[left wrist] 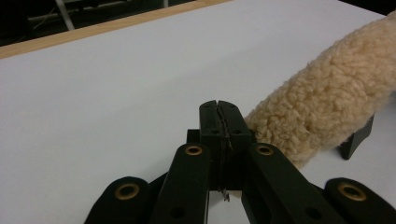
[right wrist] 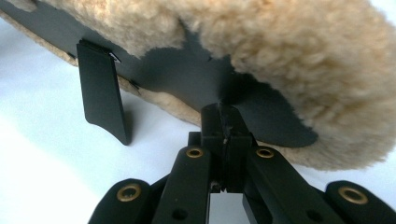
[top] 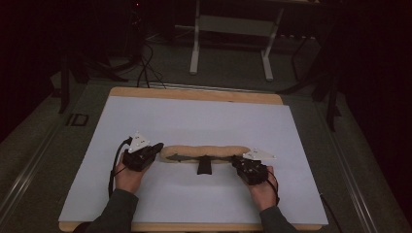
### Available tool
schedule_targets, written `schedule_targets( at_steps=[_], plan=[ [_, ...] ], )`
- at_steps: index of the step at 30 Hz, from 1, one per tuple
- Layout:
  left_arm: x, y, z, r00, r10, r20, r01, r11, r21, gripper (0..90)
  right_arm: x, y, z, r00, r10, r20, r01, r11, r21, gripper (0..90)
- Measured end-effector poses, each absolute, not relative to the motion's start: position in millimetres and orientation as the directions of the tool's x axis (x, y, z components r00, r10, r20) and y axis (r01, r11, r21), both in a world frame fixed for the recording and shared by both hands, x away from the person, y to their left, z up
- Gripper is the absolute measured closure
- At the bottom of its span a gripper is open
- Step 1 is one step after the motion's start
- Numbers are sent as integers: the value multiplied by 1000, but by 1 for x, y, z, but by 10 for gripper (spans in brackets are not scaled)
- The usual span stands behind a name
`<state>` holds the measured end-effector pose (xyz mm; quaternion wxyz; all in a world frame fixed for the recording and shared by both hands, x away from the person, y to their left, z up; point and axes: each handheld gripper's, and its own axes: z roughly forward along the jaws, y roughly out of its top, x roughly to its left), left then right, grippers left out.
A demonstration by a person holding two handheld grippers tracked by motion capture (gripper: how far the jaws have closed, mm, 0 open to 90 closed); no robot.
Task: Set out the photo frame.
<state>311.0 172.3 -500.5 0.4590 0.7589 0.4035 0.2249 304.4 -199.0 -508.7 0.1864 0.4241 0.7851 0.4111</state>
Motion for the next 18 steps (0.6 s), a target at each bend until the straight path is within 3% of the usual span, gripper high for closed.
schedule_targets(
  at_steps=[18],
  plan=[
    [295, 169, -500, 590, 808, 3, 390, -289, 874, 900, 313, -199, -505, -562, 823, 82, 519, 273, 810, 899]
  ],
)
